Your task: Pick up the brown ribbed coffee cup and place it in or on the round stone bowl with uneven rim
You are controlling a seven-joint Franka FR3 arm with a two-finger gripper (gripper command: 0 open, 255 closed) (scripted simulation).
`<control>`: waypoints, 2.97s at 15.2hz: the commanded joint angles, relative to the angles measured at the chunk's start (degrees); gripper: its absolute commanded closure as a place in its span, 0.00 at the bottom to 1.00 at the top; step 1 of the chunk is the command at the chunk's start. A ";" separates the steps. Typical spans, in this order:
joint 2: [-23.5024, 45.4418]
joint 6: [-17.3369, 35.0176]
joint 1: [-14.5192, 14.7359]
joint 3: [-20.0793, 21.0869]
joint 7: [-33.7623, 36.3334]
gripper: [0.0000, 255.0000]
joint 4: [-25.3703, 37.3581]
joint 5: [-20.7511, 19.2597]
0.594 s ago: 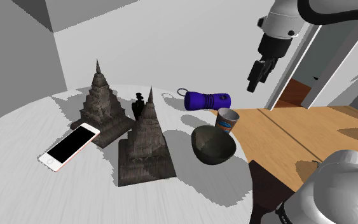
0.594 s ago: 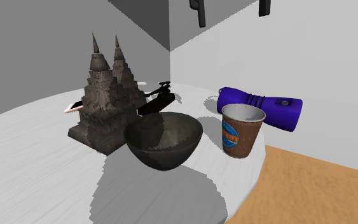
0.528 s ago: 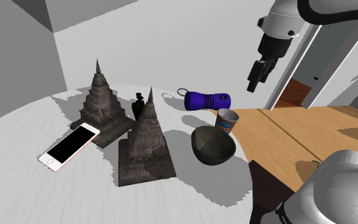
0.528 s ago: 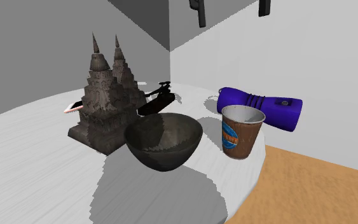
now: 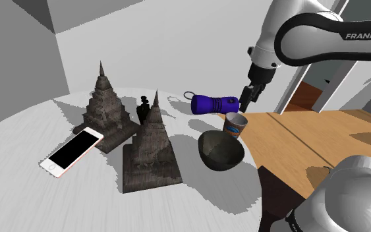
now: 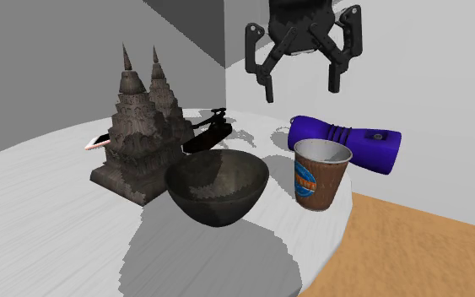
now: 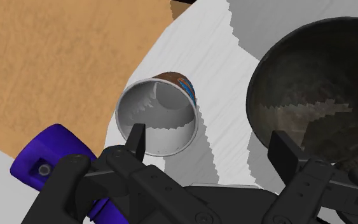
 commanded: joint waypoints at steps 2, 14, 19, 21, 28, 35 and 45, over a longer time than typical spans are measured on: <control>2.73 6.60 -0.14 -0.85 -0.43 0.00 -3.53 -0.41; 12.10 23.28 -0.91 -2.24 -0.38 0.00 -10.55 -1.87; 12.38 23.81 -0.96 -2.28 -0.35 0.00 -10.80 -1.95; 12.38 23.81 -0.96 -2.28 -0.35 0.00 -10.80 -1.95; 12.38 23.81 -0.96 -2.28 -0.35 1.00 -10.79 -1.95; 11.13 21.12 -0.84 -2.27 -0.75 1.00 -9.33 -1.64; 8.14 12.56 -0.54 -2.19 -1.92 1.00 -3.71 -0.85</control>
